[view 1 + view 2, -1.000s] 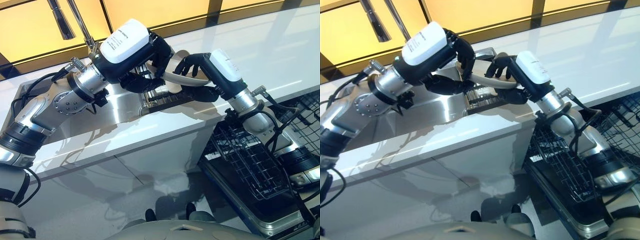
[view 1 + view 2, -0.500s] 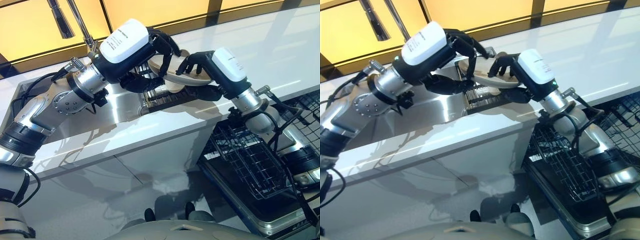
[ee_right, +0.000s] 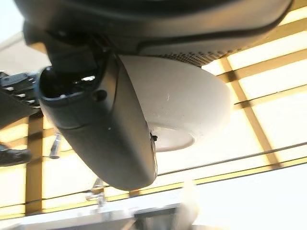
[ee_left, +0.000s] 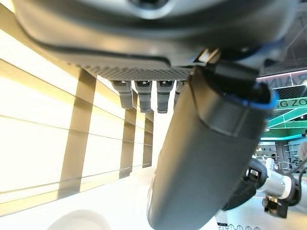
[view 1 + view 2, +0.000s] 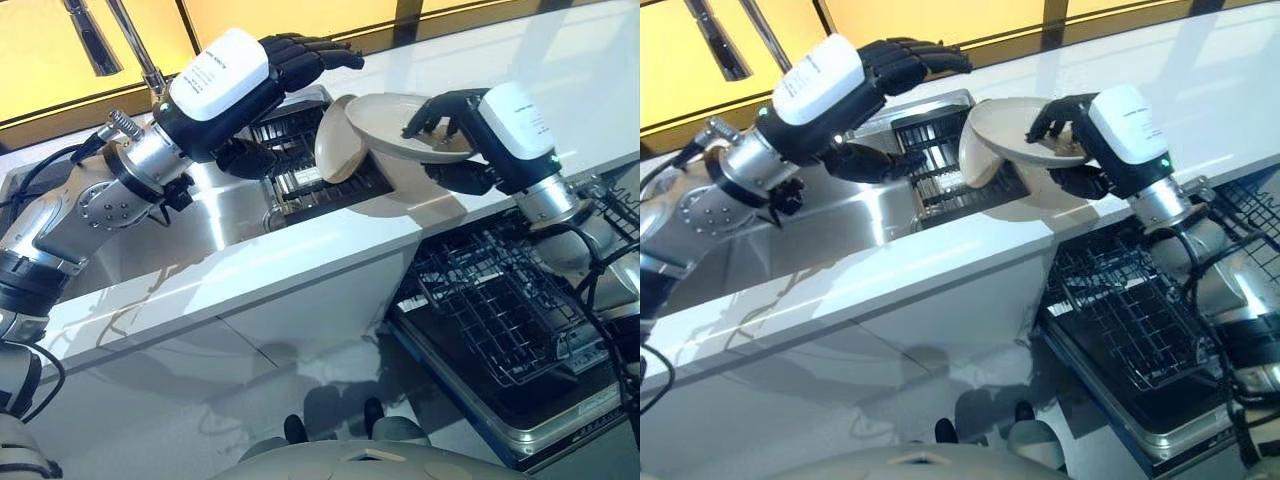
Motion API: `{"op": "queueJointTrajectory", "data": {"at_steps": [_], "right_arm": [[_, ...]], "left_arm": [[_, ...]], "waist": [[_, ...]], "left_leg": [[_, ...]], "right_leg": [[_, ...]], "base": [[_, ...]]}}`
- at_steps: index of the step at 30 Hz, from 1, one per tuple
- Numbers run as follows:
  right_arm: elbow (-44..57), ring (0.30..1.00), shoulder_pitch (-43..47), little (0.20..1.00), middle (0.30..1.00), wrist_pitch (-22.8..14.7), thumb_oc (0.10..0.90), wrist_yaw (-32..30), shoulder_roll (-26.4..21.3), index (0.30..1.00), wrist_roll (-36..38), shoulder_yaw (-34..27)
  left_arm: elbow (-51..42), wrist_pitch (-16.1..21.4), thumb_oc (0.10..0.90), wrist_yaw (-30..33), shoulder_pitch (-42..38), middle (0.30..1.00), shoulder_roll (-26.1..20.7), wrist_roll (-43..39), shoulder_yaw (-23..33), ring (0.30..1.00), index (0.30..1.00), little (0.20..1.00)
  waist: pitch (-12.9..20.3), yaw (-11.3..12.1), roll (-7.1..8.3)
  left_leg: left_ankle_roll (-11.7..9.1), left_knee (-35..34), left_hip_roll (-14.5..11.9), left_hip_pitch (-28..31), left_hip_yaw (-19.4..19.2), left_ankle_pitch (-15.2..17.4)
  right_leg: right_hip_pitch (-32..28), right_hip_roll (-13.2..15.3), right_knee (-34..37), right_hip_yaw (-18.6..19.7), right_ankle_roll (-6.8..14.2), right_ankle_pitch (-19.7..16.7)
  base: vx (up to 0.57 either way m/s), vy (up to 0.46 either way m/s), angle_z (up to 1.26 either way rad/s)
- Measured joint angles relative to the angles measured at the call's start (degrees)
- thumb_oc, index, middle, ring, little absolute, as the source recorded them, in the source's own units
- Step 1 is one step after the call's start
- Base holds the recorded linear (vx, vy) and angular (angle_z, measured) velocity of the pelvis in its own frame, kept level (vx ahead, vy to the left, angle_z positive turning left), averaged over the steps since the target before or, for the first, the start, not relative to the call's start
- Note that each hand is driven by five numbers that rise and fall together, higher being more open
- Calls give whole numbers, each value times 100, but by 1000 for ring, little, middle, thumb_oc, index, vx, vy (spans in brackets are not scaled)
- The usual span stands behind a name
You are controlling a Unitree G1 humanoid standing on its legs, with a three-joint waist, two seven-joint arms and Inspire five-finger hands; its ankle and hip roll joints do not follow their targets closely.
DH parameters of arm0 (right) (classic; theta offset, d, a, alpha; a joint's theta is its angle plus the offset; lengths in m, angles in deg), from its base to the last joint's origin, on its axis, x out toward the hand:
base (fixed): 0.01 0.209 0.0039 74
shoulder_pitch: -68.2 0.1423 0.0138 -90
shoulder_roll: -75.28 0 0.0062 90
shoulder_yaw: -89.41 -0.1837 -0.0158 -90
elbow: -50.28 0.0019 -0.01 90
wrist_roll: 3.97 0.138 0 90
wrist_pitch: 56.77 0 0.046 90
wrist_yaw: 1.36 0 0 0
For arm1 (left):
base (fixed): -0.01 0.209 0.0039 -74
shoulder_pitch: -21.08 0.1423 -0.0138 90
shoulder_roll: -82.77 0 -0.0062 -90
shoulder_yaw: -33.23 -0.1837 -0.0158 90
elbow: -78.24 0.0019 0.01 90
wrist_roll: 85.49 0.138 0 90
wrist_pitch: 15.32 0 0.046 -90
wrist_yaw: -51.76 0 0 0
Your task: Pick up plates and place into dishwasher.
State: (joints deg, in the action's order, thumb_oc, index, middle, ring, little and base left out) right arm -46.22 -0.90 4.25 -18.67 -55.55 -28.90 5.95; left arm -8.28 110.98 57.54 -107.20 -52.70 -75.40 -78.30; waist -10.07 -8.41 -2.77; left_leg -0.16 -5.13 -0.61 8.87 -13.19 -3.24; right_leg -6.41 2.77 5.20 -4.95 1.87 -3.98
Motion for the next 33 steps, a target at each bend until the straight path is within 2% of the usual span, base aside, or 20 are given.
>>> {"op": "queueJointTrajectory", "data": {"at_steps": [4,7,13,17,22,27,33], "right_arm": [[113,300,-403,200,300,9,100,1,-189,300,-105,-403],[253,300,-1033,200,300,51,100,-2,-232,300,-105,-1157],[218,300,-2134,200,300,183,100,-4,-237,300,-105,-2012],[128,300,-2823,200,300,196,100,-3,-227,300,-105,-2337],[117,300,-3234,200,300,136,100,-1,-111,300,-103,-2629],[65,300,-3637,200,300,83,100,4,203,300,-93,-2979],[-72,300,-3720,200,300,-12,100,188,491,300,-48,-2978]], "left_arm": [[23,18,800,0,269,900,0,0,174,900,900,900],[70,26,800,9,504,900,-2,6,398,900,900,900],[224,13,800,87,731,900,-30,10,488,900,900,900],[381,-6,800,142,780,900,-32,10,505,900,900,900],[430,-6,800,157,789,900,-29,8,505,900,900,900],[434,-6,800,157,833,900,-3,5,510,900,900,900],[430,-32,800,156,925,900,11,5,513,900,900,900]], "waist": [[-5,-36,12],[-5,-233,21],[-7,-519,26],[-8,-789,27],[-9,-1018,29],[-7,-1109,28],[-4,-1225,26]], "left_leg": [[-32,-2,-26,71,-95,56],[-33,-2,-31,109,-227,110],[-42,-3,-31,176,-374,208],[-56,-22,-44,209,-507,253],[-73,-25,-59,295,-684,305],[-93,-27,-75,346,-782,337],[-99,-28,-106,360,-852,356]], "right_leg": [[0,-35,0,144,1,1],[28,-53,0,284,1,1],[81,-69,-1,505,9,-4],[108,-94,-1,620,17,-9],[113,-120,-2,763,27,-4],[108,-144,-2,866,22,-8],[121,-157,-5,917,25,-12]], "base": [[36,25,-23],[36,20,-19],[11,7,-24],[2,2,-18],[2,-2,-19],[11,-3,-11],[-2,-1,-6]]}}
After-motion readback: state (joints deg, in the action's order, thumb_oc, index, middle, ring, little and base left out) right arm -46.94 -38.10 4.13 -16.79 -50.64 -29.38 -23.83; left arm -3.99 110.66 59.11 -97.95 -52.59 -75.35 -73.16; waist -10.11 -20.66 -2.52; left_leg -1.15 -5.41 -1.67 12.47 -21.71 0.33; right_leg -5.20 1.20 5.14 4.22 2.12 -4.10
